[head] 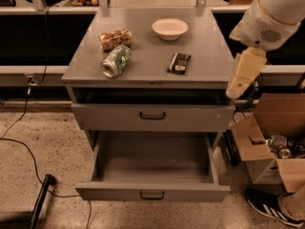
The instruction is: Place rxbar chocolate into middle drawer
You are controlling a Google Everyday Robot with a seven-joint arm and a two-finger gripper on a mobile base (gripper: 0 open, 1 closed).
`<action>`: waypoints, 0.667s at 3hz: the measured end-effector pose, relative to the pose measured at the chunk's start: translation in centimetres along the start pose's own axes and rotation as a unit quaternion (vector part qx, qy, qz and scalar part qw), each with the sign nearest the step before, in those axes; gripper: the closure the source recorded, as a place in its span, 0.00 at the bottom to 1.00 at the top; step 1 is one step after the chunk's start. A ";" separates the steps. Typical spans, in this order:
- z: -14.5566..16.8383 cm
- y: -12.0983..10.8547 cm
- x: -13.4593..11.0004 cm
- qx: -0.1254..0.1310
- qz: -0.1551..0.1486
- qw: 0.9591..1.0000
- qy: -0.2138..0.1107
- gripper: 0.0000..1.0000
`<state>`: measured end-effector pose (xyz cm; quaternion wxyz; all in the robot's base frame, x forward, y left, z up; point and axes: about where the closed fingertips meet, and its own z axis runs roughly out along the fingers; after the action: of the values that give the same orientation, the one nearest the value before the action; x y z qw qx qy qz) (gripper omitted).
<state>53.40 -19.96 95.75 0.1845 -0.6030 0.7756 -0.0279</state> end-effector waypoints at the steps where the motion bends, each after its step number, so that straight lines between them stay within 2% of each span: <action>1: 2.5 -4.5 -2.4 0.006 -0.010 1.000 -0.027 0.00; 2: 4.8 -8.1 -4.1 0.004 -0.013 0.998 -0.060 0.00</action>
Offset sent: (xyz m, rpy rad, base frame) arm 0.1563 0.0355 -0.0190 0.1839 -0.0633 0.0808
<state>63.28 -17.44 94.44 0.2324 -0.6128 0.7553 0.0028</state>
